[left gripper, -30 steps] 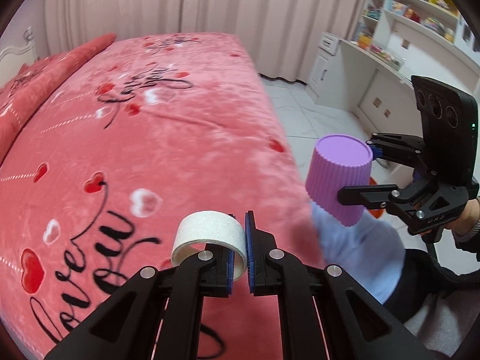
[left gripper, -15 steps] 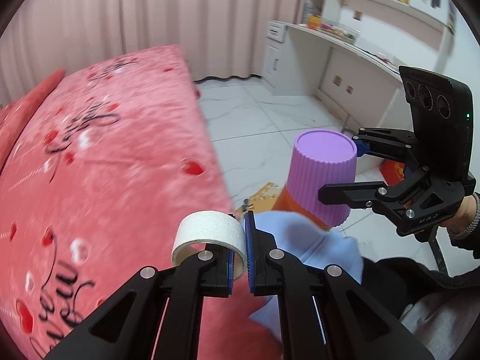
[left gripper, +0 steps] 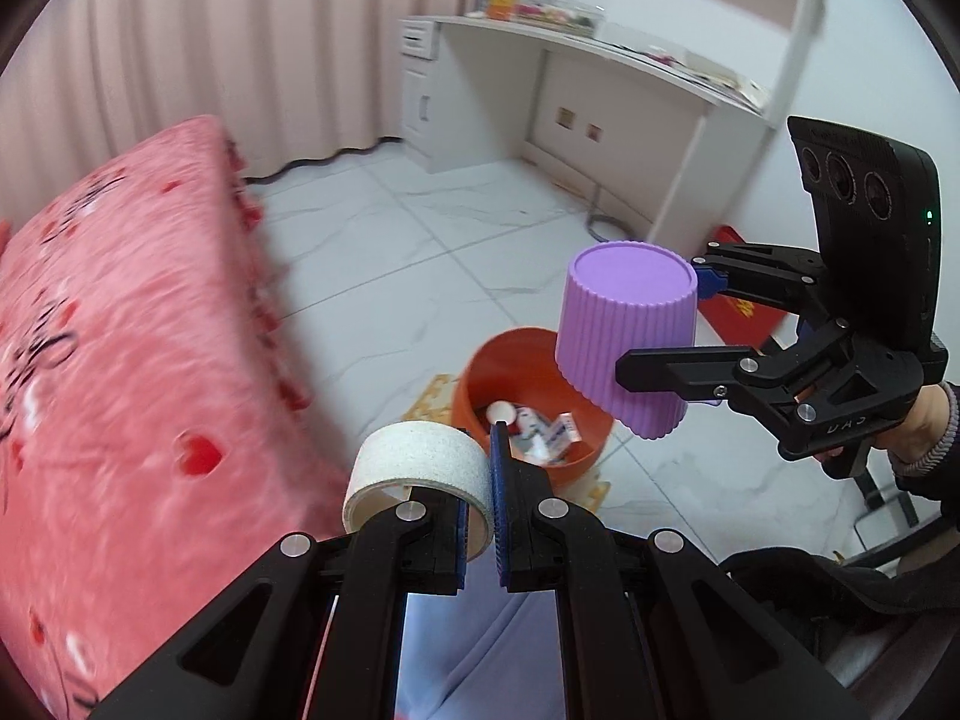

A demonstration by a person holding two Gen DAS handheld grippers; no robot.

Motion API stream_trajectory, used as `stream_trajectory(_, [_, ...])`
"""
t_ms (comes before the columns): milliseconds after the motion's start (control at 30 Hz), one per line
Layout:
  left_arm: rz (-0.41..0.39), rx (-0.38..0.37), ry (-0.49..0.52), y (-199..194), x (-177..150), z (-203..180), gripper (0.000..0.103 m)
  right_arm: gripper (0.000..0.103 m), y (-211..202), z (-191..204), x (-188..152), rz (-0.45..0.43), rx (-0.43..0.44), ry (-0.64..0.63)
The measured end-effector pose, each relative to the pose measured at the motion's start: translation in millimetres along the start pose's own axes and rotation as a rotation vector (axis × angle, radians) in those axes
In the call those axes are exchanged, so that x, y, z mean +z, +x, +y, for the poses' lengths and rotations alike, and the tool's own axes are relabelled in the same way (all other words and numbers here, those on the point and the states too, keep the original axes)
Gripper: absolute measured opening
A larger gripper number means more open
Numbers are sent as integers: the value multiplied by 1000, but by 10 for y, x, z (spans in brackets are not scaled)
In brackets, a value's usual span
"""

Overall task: Collect trash
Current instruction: 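Carry the tape roll and purple cup over to the orange bin, then open both grippers over the bin to drop the tape roll and cup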

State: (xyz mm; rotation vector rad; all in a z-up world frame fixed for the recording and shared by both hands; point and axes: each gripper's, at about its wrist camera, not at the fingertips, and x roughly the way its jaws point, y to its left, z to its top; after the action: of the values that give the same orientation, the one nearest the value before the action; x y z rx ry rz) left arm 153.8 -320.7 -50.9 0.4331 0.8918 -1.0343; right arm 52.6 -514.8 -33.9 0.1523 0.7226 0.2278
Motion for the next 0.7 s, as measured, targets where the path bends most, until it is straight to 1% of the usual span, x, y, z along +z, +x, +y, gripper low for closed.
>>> stream_trajectory(300, [59,-118,77,646,391,-336,8,63,-179,-731,-252,2,-103,120])
stream_trajectory(367, [74,-133,88,750,430,-385,8,63,-198,-900,-312,2,-125,148])
stream_trajectory(500, [117,-177,98,1073,515,-448,8,63,-180,-1188,-421,3,-147,205])
stream_trajectory(700, [165,-217,95,1400,593,-455,8,63,-38,-1495,-506,18,-163,249])
